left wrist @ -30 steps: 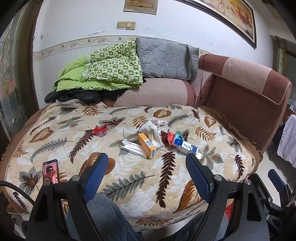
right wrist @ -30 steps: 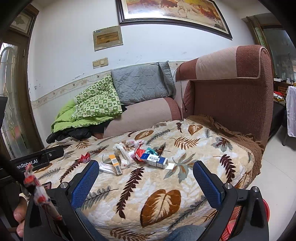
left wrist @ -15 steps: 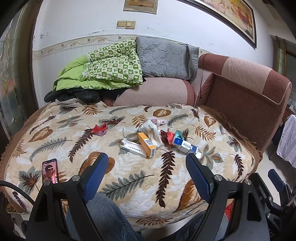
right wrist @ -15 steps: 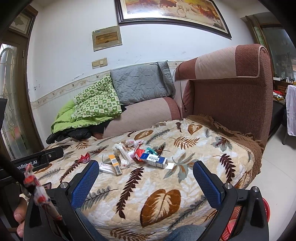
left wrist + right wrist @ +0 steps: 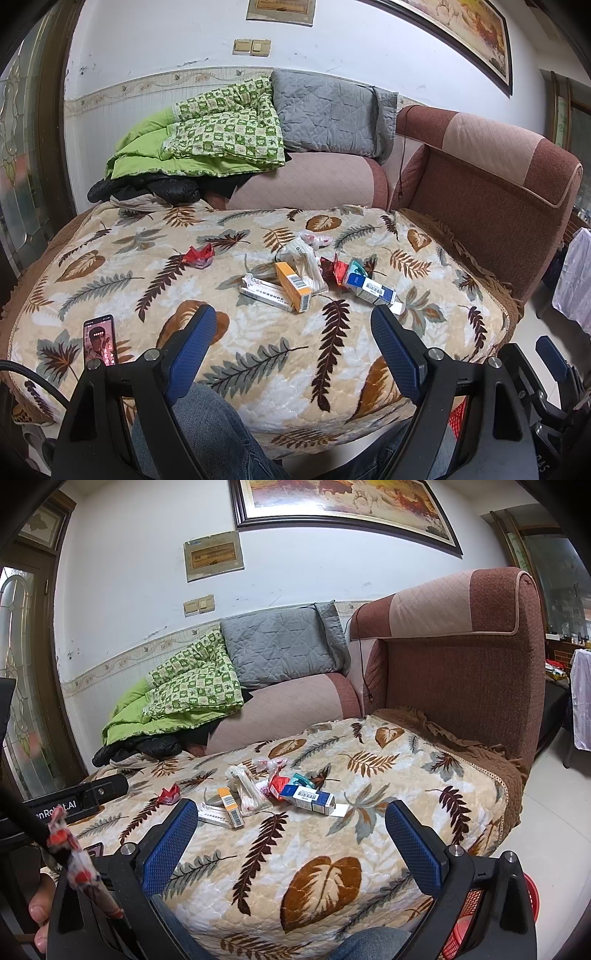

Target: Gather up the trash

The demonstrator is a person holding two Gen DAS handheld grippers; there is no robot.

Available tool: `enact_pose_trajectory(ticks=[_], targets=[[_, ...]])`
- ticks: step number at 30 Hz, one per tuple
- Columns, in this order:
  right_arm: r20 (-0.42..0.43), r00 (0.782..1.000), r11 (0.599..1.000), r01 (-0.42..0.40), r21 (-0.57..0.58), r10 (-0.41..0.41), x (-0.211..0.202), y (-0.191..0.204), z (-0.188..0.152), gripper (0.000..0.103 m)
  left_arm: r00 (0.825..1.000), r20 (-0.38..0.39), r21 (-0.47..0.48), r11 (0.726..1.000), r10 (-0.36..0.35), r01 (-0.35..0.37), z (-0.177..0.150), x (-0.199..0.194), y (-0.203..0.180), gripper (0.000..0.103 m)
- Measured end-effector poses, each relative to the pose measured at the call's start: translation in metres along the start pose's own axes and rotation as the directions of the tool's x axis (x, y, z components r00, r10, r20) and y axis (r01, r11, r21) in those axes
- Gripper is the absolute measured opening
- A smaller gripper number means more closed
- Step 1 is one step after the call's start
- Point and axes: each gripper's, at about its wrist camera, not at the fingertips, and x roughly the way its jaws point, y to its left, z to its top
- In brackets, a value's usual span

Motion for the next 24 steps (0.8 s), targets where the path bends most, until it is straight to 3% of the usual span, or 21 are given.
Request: enact_pose_trajectory(ticks=[16,20,24], targets=[[0.004,1.0,0.999,0.006,-0.031,-0.006,0.004,0.0,-0.001,0.103,1.0,-0.03,-0.01,1.0,-0.002,0.002,-0.004,0.006,-0.001,0.085],[-0.037,0.999,1.0,-0.026,0.013,0.027,0.028,-0.004,-0.001,0.103,0.997,-0.071,-0.054,0.998,-0.033,0.03,0.004,0.027,0.02,0.085],[-0.115,0.987,0.993,-0.11,0.038,0.114,0.069,-0.007,-0.001,0.103,0.979,-0.17,-0.151,0.985,-0.11,0.084,0.011,0.065,0.051,0.085]])
